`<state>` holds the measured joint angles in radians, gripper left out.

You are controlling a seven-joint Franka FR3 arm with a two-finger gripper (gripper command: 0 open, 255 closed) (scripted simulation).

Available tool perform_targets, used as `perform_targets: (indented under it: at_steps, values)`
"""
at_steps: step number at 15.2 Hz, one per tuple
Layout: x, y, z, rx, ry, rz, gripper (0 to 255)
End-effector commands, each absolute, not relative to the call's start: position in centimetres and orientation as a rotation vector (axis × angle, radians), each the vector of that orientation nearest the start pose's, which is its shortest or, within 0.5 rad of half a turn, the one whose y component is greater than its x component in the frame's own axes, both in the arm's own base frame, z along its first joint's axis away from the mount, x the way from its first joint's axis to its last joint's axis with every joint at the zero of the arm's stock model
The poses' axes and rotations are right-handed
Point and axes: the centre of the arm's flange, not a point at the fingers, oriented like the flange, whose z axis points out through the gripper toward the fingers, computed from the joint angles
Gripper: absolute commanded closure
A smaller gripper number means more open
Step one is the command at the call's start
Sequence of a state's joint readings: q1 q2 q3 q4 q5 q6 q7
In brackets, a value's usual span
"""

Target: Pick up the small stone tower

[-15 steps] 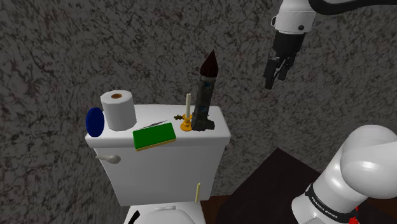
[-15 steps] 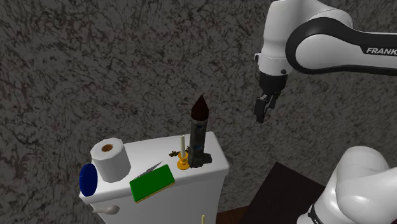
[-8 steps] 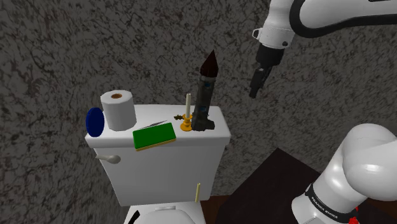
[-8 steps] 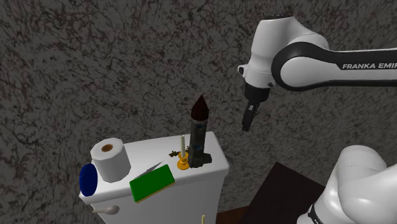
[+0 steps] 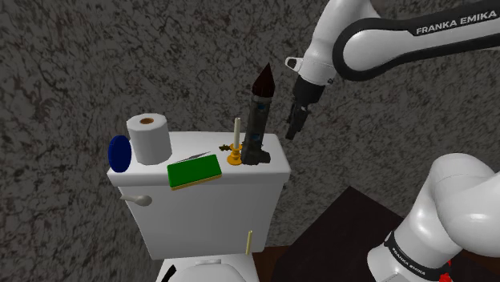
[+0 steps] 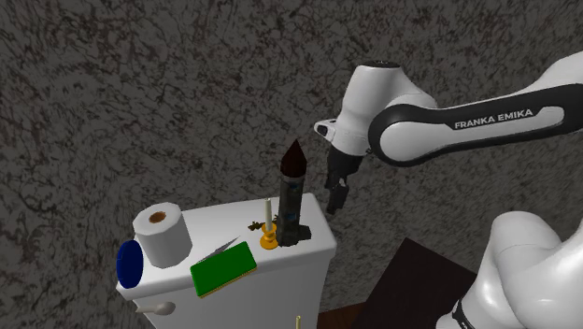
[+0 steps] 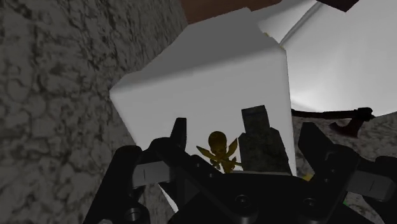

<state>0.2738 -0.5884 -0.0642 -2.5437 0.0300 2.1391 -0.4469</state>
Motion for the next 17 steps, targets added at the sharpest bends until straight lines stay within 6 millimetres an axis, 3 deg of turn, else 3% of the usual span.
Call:
perform_targets:
  at_steps: [1,5,14,15,17]
  values:
    - [38.8,9.4,47.1,-2.843,-1.126,-0.342,0]
    - [40.2,12.4,44.7,-2.675,-1.365,-0.420,0]
    - [40.2,12.4,40.7,-2.675,-1.365,-0.420,0]
    - [40.3,12.4,40.6,-2.675,-1.365,-0.420,255]
    - [40.2,12.4,40.7,-2.675,-1.365,-0.420,255]
